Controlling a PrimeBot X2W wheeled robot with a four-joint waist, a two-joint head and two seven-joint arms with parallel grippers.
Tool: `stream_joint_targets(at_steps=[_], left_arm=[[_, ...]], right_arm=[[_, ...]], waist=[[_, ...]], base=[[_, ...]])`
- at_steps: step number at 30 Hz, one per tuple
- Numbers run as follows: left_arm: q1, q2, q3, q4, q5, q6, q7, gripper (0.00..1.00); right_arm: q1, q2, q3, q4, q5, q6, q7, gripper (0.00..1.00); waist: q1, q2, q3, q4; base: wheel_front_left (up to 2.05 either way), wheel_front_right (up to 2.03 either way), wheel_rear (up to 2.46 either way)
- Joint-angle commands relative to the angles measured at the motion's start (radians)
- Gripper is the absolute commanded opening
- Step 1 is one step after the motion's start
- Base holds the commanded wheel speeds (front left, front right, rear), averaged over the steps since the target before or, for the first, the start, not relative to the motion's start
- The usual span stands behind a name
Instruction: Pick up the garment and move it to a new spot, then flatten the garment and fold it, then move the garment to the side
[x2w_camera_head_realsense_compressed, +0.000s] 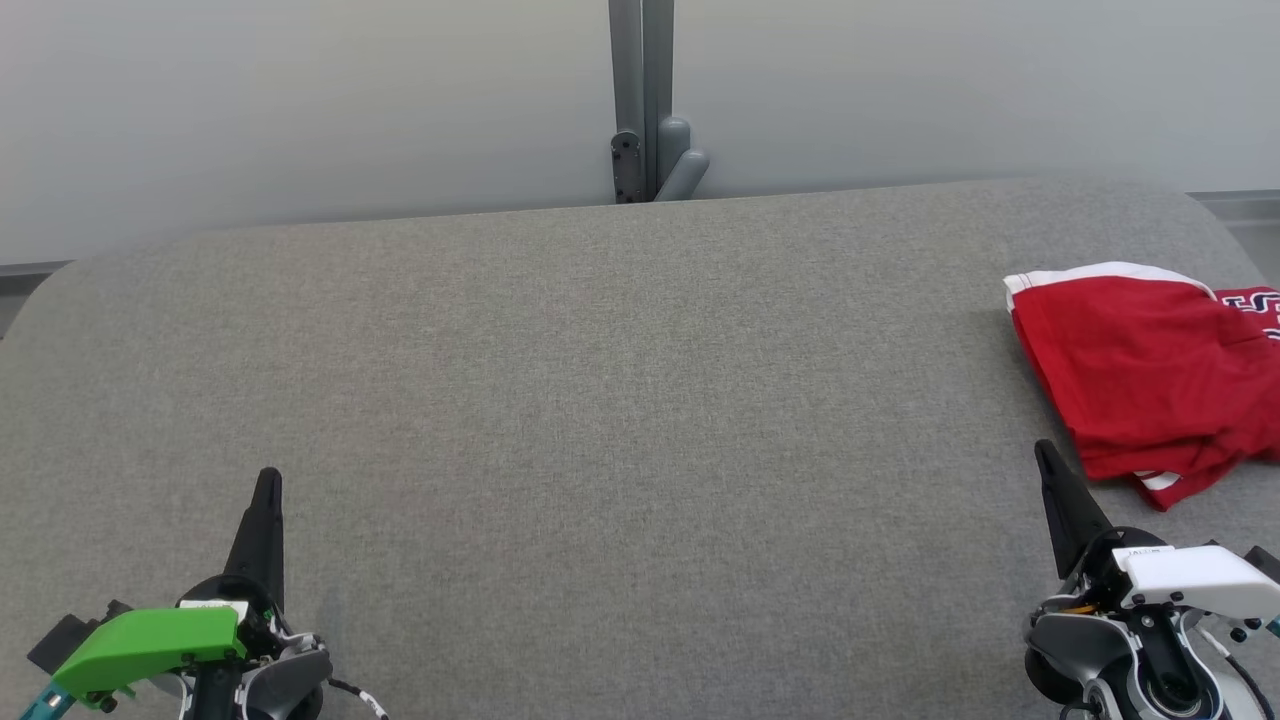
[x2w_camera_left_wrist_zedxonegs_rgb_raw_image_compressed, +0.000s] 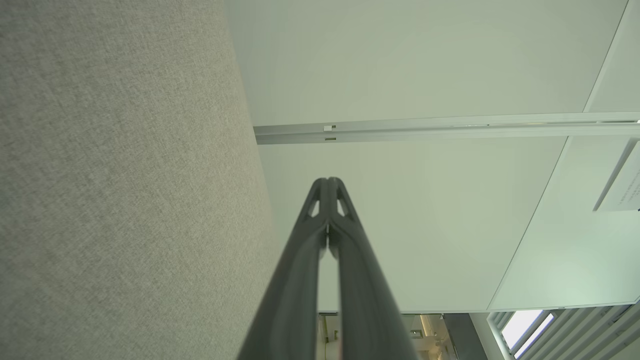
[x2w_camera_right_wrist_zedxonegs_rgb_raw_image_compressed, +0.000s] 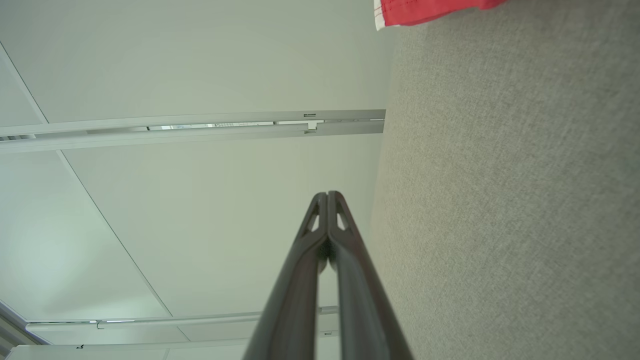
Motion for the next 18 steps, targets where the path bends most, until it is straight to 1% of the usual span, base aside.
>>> stream_joint_targets(at_steps=[1,18], left_arm=[[-0.014,0.0,0.005,-0.003,0.006,-0.005,0.001,0.0],[-0.014,0.0,0.005,-0.003,0.006,-0.005,0.001,0.0]], right_arm=[[-0.009,-0.005,0.0,0.001,0.007,0.0,0.006,0.0],[-0.009,-0.005,0.0,0.001,0.007,0.0,0.006,0.0]], waist=[[0.0,0.0106,0.0,0.0],[0.0,0.0106,0.0,0.0]], base=[[0.0,0.0,0.0],[0.0,0.0,0.0]])
